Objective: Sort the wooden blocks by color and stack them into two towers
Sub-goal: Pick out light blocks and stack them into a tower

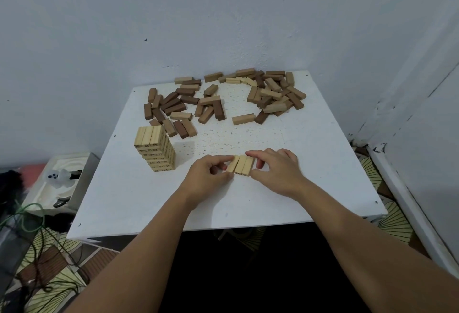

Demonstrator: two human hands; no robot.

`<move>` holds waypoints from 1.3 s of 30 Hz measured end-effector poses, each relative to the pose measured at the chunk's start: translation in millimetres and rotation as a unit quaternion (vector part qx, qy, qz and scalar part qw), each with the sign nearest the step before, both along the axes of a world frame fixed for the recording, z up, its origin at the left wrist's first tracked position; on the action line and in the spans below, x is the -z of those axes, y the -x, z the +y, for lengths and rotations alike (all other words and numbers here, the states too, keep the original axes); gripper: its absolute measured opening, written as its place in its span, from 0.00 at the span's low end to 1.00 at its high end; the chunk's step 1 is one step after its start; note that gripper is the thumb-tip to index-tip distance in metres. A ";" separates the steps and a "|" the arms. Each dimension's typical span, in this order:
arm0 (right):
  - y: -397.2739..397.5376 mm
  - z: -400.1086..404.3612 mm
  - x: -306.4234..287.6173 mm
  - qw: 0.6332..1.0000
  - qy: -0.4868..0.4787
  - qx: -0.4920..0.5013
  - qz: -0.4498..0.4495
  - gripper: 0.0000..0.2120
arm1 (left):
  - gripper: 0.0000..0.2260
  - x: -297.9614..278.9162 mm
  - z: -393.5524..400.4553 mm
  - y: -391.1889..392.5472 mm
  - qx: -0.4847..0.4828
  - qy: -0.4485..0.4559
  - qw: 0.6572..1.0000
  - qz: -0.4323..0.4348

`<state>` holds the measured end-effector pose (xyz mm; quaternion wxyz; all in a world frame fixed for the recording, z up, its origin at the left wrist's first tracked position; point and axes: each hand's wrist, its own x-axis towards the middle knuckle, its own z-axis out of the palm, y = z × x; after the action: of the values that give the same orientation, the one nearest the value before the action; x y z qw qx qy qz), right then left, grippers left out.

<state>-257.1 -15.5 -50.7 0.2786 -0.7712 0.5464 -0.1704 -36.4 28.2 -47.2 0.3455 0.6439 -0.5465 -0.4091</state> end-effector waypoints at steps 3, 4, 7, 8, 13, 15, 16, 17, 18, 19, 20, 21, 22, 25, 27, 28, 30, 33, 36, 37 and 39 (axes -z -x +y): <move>1.9 -0.6 2.4 1.000 0.014 -0.011 0.014 0.24 | 0.26 -7.2 2.5 2.6 0.017 -0.012 1.000 -0.021; 2.1 -0.3 3.3 1.000 0.022 -0.009 0.013 0.24 | 0.29 -8.4 3.4 3.1 0.019 -0.017 0.999 -0.020; 1.8 -0.3 5.1 0.999 0.031 -0.005 0.010 0.22 | 0.37 -6.6 4.6 4.7 0.013 -0.014 0.999 -0.039; 2.0 -0.3 5.6 0.999 0.033 -0.004 0.008 0.21 | 0.38 -5.2 4.6 6.3 0.008 -0.008 0.998 -0.055; 3.2 0.5 6.9 0.999 0.049 -0.001 -0.005 0.20 | 0.29 1.6 5.4 14.4 -0.012 0.051 0.989 -0.137; 3.2 0.8 8.1 0.998 0.053 0.003 -0.012 0.17 | 0.27 2.6 5.9 14.3 -0.011 0.055 0.987 -0.149; 3.3 0.9 9.0 0.998 0.055 0.006 -0.019 0.16 | 0.26 2.6 6.1 13.8 -0.008 0.052 0.987 -0.154; 3.3 1.2 9.8 0.998 0.057 0.009 -0.025 0.15 | 0.26 2.0 6.2 13.2 -0.003 0.049 0.987 -0.156; 3.5 1.7 10.5 0.998 0.060 0.012 -0.030 0.13 | 0.27 1.2 6.2 12.7 0.001 0.044 0.987 -0.154; 3.5 2.4 10.9 0.997 0.061 0.014 -0.033 0.13 | 0.27 0.8 5.9 11.9 0.005 0.039 0.988 -0.148; 3.7 3.2 10.8 0.997 0.062 0.015 -0.033 0.13 | 0.27 0.9 5.6 11.0 0.009 0.031 0.990 -0.140; 3.9 4.2 10.4 0.997 0.063 0.017 -0.033 0.14 | 0.27 1.1 5.1 10.0 0.013 0.023 0.991 -0.132; 4.2 5.0 10.1 0.997 0.063 0.018 -0.035 0.15 | 0.27 1.4 4.6 8.5 0.017 0.017 0.992 -0.125; 4.6 6.8 9.3 0.997 0.061 0.020 -0.044 0.19 | 0.31 -1.4 4.6 3.7 0.019 0.009 0.995 -0.098; 4.3 7.8 9.3 0.997 0.062 0.027 -0.048 0.19 | 0.34 -4.2 5.8 -0.2 0.012 0.002 0.997 -0.073; 4.0 8.4 9.3 0.996 0.065 0.033 -0.051 0.18 | 0.34 -5.8 6.5 -2.2 0.010 -0.001 0.998 -0.065; 3.5 9.4 9.5 0.995 0.072 0.037 -0.051 0.18 | 0.34 -7.5 7.0 -4.9 0.006 -0.005 0.998 -0.059; 3.3 9.6 9.9 0.996 0.073 0.033 -0.041 0.16 | 0.30 -9.0 6.6 -4.5 0.010 -0.014 0.998 -0.061; 3.0 9.1 10.0 0.996 0.069 0.030 -0.039 0.14 | 0.26 -8.3 5.1 -3.9 0.009 -0.016 0.999 -0.048; 2.8 8.8 9.8 0.996 0.068 0.029 -0.039 0.14 | 0.25 -8.0 4.7 -4.0 0.011 -0.018 0.999 -0.044; 2.7 8.6 10.0 0.997 0.067 0.028 -0.038 0.14 | 0.25 -7.5 3.9 -5.1 0.015 -0.023 0.999 -0.040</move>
<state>-259.8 -6.9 -60.7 0.2415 -0.7657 0.5442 -0.2433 -31.3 32.0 -39.6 0.3021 0.6593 -0.5600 -0.4006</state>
